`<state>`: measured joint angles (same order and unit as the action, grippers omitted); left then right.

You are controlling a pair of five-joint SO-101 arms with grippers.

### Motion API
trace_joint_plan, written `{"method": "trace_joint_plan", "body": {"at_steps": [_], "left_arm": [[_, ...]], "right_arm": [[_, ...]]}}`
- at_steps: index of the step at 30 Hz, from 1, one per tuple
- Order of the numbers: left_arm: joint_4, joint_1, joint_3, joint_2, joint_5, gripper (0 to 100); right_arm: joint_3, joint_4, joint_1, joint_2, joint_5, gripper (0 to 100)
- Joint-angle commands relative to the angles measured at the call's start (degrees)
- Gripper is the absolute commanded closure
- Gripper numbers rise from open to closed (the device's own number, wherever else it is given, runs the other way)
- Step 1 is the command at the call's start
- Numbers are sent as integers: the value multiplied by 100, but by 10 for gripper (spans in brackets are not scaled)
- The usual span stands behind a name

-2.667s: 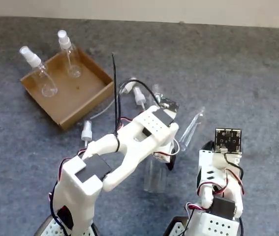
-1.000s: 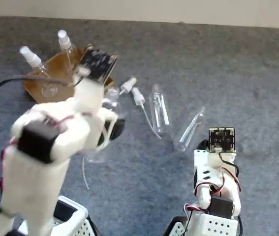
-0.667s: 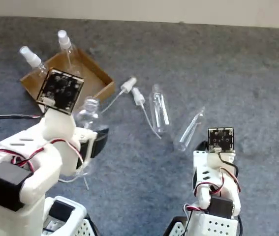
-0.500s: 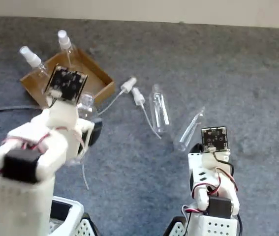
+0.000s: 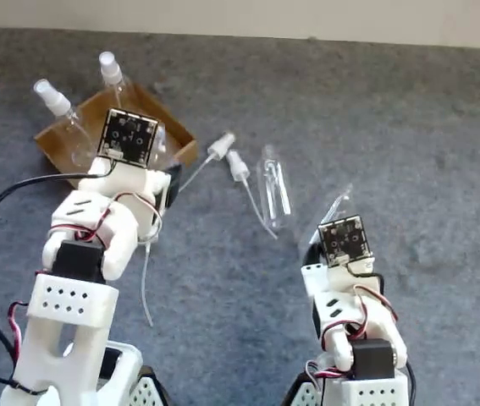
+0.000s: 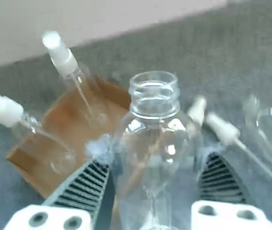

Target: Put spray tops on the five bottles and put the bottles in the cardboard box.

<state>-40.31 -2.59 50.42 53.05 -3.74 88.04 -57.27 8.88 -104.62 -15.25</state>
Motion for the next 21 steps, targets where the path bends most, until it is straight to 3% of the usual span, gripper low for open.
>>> {"method": "trace_joint_plan", "body": {"at_steps": [1, 5, 12, 21], "left_arm": [[264, -365, 22, 198, 202, 938], [-378, -391, 92, 1226, 756, 938], [-1073, -400, 673, 3029, 747, 938], [-158, -866, 2035, 3978, 765, 938]], "right_arm": [[-488, -13, 75, -48, -62, 985], [-479, -13, 75, -48, -62, 985], [-488, 31, 75, -48, -62, 985], [-558, 4, 75, -40, -62, 985]]}}
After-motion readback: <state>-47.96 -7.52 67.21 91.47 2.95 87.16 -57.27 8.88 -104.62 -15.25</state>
